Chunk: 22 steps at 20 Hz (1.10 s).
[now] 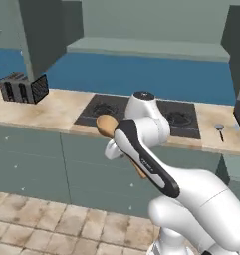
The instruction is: Organize the utensils by type. Pick up the wooden spoons from the counter and place them in the open cabinet. Then pick up the metallic utensils from the counter and place them in the open drawer.
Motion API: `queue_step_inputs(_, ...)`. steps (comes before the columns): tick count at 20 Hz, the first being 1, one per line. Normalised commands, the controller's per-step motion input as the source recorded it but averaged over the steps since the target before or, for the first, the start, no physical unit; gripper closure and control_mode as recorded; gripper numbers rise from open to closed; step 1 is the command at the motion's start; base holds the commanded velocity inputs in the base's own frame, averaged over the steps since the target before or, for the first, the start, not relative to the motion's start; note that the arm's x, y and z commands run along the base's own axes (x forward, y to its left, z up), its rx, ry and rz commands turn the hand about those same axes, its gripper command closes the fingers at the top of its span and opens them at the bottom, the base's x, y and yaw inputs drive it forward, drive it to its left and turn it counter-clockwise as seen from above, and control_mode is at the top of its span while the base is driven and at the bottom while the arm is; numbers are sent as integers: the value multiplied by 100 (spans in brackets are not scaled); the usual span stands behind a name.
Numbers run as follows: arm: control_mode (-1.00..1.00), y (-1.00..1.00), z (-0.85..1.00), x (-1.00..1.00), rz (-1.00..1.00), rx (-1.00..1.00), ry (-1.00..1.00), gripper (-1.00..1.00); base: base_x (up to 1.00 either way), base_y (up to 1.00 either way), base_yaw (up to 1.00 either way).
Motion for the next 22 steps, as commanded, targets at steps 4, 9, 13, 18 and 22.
queue_step_inputs(4, 100, 0, 0, 0, 0, 0, 0, 100, 58, 45, -79)
queue_step_inputs(9, 100, 0, 0, 0, 0, 0, 0, 100, 62, 46, -73)
queue_step_inputs(13, 100, 0, 0, 0, 0, 0, 0, 100, 53, 50, -42)
queue_step_inputs(18, 100, 0, 0, 0, 0, 0, 0, 100, 64, 53, -25)
queue_step_inputs(22, 100, 0, 0, 0, 0, 0, 0, 100, 62, 52, -7)
